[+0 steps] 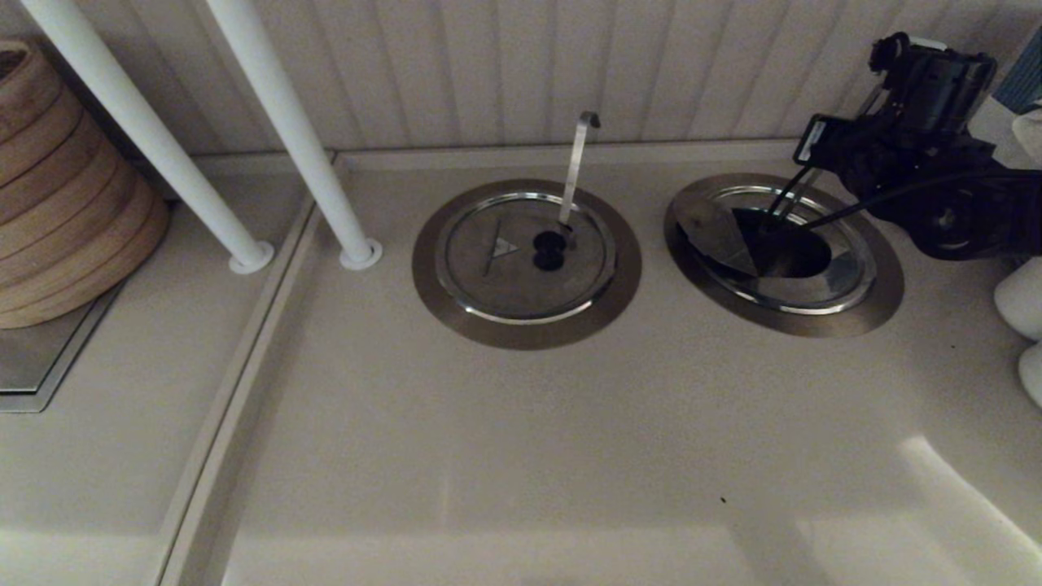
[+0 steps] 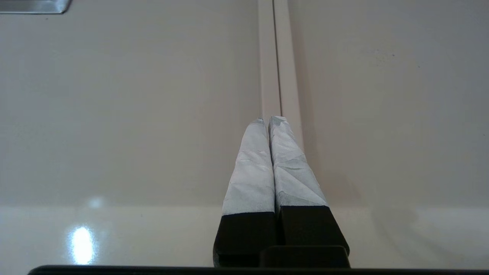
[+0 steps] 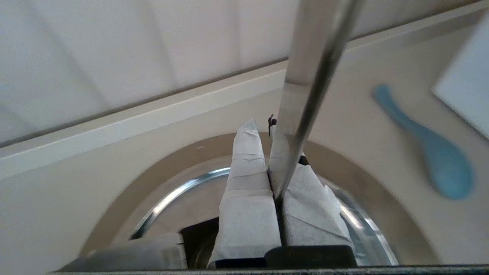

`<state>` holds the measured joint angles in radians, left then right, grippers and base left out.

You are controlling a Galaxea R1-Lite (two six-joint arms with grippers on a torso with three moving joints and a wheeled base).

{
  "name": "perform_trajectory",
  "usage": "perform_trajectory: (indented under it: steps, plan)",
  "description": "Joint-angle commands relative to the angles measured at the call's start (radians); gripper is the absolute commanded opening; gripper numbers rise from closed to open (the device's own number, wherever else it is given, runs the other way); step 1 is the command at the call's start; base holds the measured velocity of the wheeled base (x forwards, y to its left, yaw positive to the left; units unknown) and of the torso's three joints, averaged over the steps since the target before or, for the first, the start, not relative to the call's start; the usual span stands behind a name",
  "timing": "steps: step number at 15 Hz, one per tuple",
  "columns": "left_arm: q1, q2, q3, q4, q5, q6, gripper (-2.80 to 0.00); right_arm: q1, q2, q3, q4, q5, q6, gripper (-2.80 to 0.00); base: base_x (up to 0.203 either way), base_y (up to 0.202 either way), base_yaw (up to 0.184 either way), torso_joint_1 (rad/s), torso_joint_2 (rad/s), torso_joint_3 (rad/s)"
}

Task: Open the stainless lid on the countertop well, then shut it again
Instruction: Stir with a spoon

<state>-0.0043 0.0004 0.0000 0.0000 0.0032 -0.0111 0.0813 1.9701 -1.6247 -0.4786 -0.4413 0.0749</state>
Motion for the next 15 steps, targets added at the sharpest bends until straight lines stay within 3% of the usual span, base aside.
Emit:
perform_trajectory:
  steps: [1,8,15]
  plan:
    - [0.000,0.001,0.000,0.000,0.001,0.000,-2.80,0.010,-0.038,0.027,0.022,0.008,0.000,-2.80,0.000,0.000,0.000,0.000,0.00,0.000]
    - [0.000,0.001,0.000,0.000,0.001,0.000,-2.80,0.034,-0.094,0.102,0.120,0.089,-0.012,-2.80,0.000,0.000,0.000,0.000,0.00,0.000]
    - [0.000,0.001,0.000,0.000,0.001,-0.001,-2.80,-0.037,-0.087,0.118,0.153,0.084,-0.129,-2.80,0.000,0.000,0.000,0.000,0.00,0.000]
